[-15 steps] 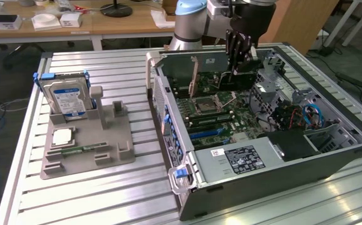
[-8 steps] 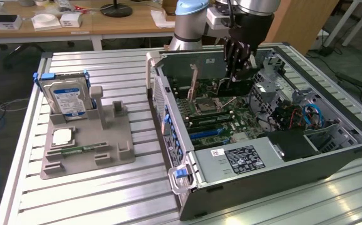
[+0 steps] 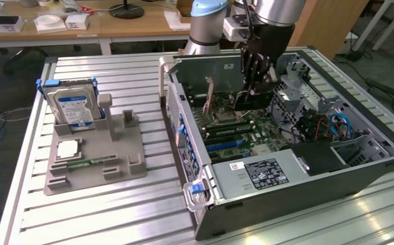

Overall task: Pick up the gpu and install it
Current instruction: 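Insert the gpu into the slot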

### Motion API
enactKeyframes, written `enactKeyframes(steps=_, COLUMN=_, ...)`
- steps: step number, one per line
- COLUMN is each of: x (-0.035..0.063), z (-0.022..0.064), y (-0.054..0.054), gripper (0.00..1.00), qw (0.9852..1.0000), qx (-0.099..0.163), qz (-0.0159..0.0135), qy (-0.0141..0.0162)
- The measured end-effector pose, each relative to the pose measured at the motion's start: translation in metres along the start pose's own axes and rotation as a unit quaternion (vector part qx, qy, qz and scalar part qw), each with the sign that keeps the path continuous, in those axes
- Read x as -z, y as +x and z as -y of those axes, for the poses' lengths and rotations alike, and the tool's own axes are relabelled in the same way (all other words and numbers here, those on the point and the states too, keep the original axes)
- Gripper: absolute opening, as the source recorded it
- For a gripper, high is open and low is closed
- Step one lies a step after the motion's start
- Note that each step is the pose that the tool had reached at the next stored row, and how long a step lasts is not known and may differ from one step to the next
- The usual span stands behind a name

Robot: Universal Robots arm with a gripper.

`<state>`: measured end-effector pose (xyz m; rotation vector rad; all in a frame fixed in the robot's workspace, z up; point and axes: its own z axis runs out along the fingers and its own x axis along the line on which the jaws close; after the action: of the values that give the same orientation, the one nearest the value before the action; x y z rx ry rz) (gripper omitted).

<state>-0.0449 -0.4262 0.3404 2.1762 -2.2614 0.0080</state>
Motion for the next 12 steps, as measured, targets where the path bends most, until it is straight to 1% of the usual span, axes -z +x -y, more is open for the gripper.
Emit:
enactKeyframes(steps=5, x=-0.0092, z=-0.0026, y=0.0, gripper=0.26, qw=1.0, qx=0.0, qz=-0.0003, qy=-0.0006)
enactKeyframes(steps=10, x=-0.0181, z=-0.0033, y=0.0, gripper=0.26, qw=1.0, qx=0.0, qz=0.0005, qy=-0.0007)
enactKeyframes(steps=12, x=-0.0212, z=-0.0033, y=0.001, gripper=0.26, qw=1.0, qx=0.0, qz=0.0001, qy=-0.0007)
